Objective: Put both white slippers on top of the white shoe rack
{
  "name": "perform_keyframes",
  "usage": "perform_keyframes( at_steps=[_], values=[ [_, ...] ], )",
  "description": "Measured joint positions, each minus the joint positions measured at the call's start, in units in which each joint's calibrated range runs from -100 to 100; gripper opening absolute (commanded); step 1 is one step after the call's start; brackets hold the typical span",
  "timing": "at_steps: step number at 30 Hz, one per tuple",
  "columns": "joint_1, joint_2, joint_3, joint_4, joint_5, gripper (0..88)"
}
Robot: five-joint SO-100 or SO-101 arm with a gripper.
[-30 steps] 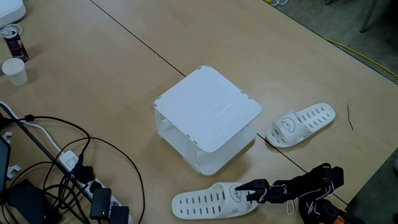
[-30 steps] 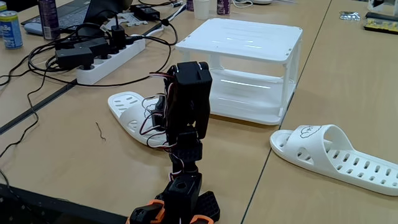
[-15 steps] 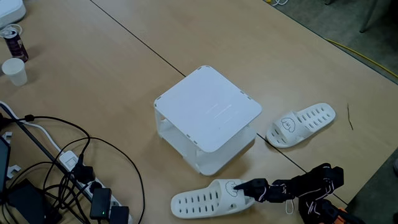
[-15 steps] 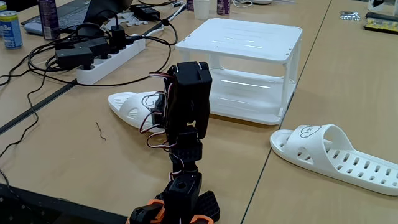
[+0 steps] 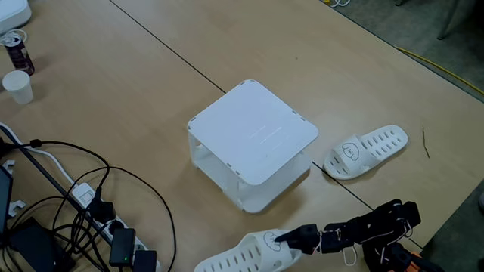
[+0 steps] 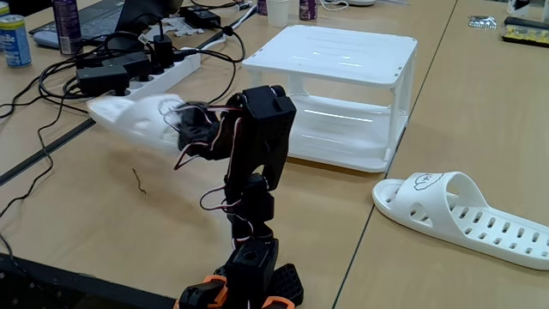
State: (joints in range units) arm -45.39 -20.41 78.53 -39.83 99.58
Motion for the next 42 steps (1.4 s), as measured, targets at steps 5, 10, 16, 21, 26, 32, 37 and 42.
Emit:
perform_keyframes(
  at_steps=[5,10,16,21,26,32,37,42],
  values=[
    [0.52,-1.57,-8.00,0.00,0.00,0.8],
    [0.30,-1.65,-16.53,0.00,0.00,0.8],
    [1.72,-1.65,-24.80,0.17,0.00,0.8],
    [7.49,-1.65,-31.18,5.24,0.00,0.8],
    [16.10,-1.65,-35.58,10.73,0.00,0.8],
    [26.67,-1.65,-37.29,14.85,0.00,0.8],
    [32.51,-1.65,-37.29,18.03,0.00,0.8],
    [33.56,0.74,-41.24,18.88,0.00,0.8]
  ],
)
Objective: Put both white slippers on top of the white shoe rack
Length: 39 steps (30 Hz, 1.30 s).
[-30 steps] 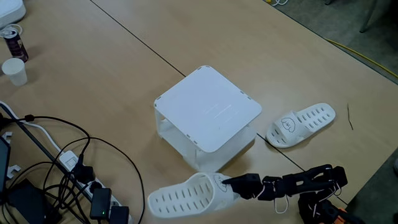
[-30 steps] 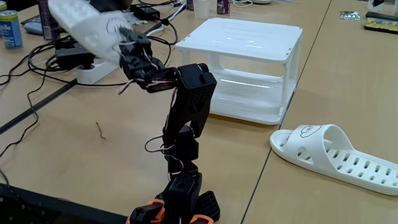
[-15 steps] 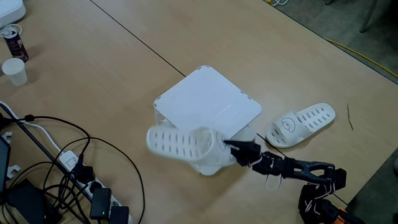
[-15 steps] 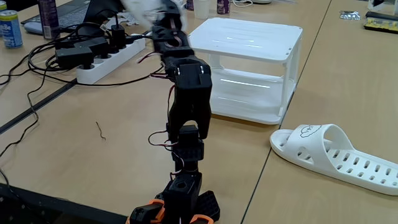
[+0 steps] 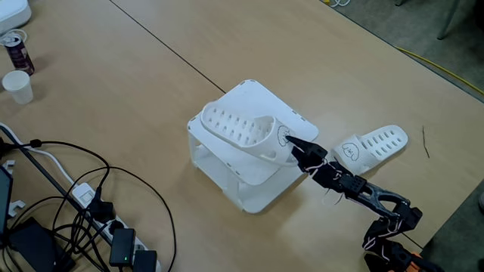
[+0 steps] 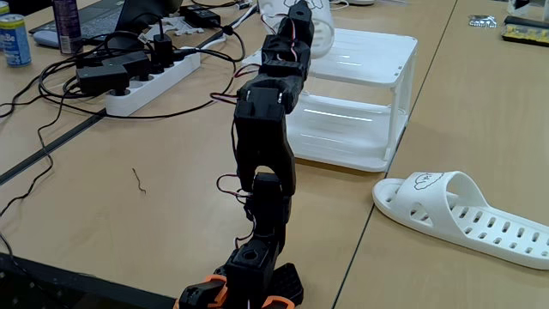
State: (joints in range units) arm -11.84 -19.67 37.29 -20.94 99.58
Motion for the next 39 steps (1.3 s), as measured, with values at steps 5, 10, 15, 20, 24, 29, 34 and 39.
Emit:
perform_keyframes(
  at_steps=[5,10,15,20,24,29,34,39],
  values=[
    [0.07,8.58,-11.41,0.00,0.00,0.8],
    [-0.97,13.28,-17.97,4.81,0.00,0.8],
    [-4.49,13.69,-18.60,10.64,0.00,0.8],
    [-4.34,16.74,-19.77,11.59,0.00,0.8],
    [-4.19,19.05,-21.92,11.59,0.00,0.8],
    [-4.42,21.03,-23.63,11.67,0.00,0.8],
    [-1.65,21.20,-23.63,12.02,0.00,0.8],
    [1.27,21.20,-23.63,12.02,0.00,0.8]
  ],
)
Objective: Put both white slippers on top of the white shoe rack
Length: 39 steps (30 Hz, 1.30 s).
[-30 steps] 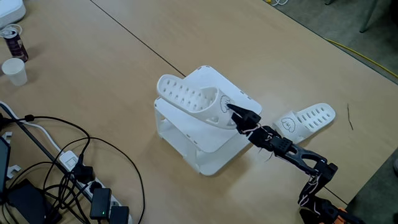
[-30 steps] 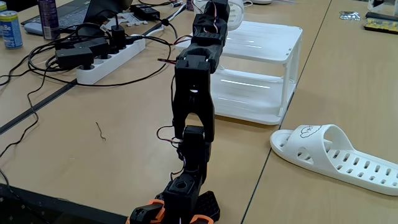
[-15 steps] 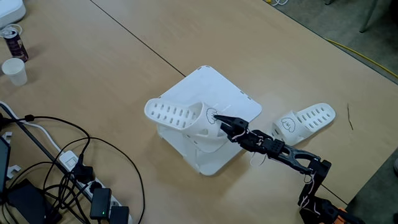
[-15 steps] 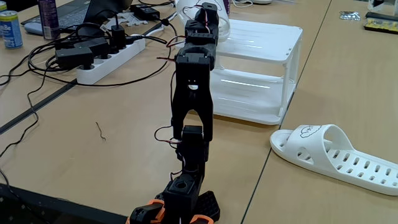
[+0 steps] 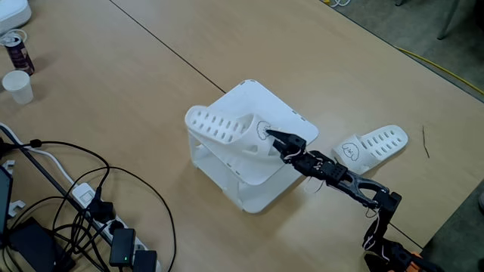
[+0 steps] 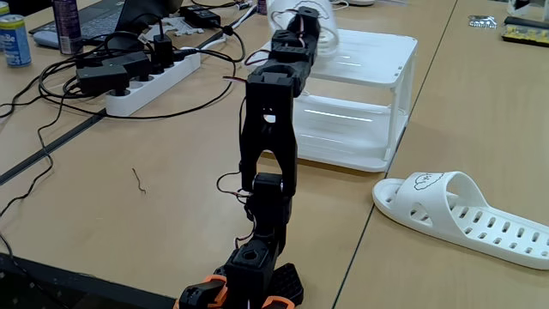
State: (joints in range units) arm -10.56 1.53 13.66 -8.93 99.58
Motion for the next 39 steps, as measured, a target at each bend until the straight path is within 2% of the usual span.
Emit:
perform_keyframes(
  at_steps=[30,36,39],
  values=[
    [1.80,0.00,0.00,0.00,0.00,0.8],
    [1.50,0.00,0.00,0.00,0.00,12.5],
    [0.67,0.00,0.00,0.00,0.00,13.0]
  ],
)
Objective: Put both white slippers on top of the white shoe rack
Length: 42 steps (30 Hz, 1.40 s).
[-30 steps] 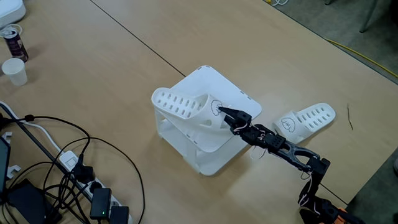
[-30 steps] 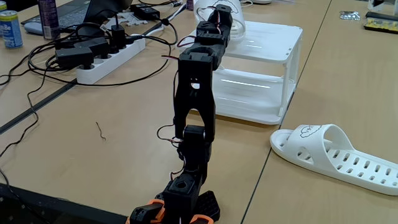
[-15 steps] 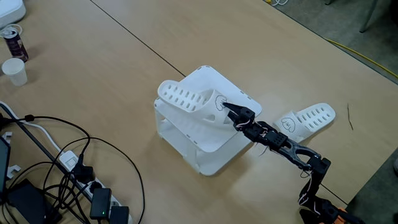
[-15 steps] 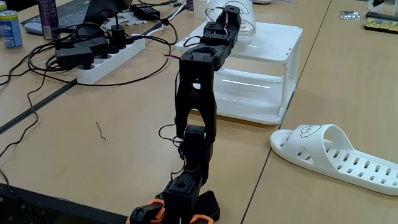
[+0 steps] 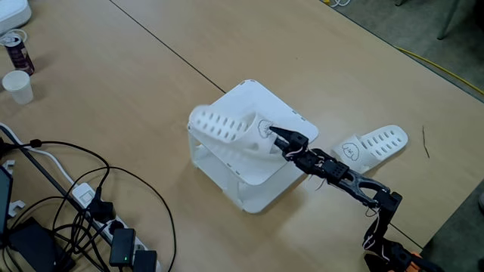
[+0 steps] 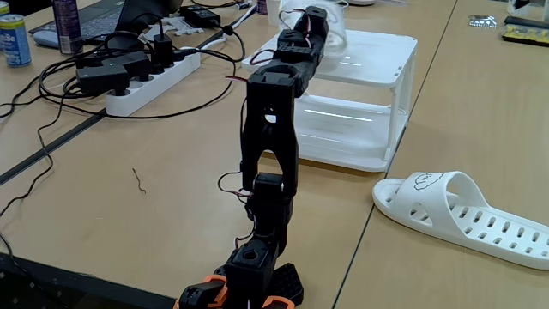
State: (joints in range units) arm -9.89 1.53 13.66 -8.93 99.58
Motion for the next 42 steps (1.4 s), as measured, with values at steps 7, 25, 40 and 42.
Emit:
perform_keyframes(
  at_steps=[7,25,40,42],
  values=[
    [-0.52,0.00,0.00,0.00,0.00,13.3],
    [-0.52,0.00,0.00,0.00,0.00,18.2],
    [-0.52,0.00,0.00,0.00,0.00,19.1],
    [-0.52,0.00,0.00,0.00,0.00,19.1]
  ],
)
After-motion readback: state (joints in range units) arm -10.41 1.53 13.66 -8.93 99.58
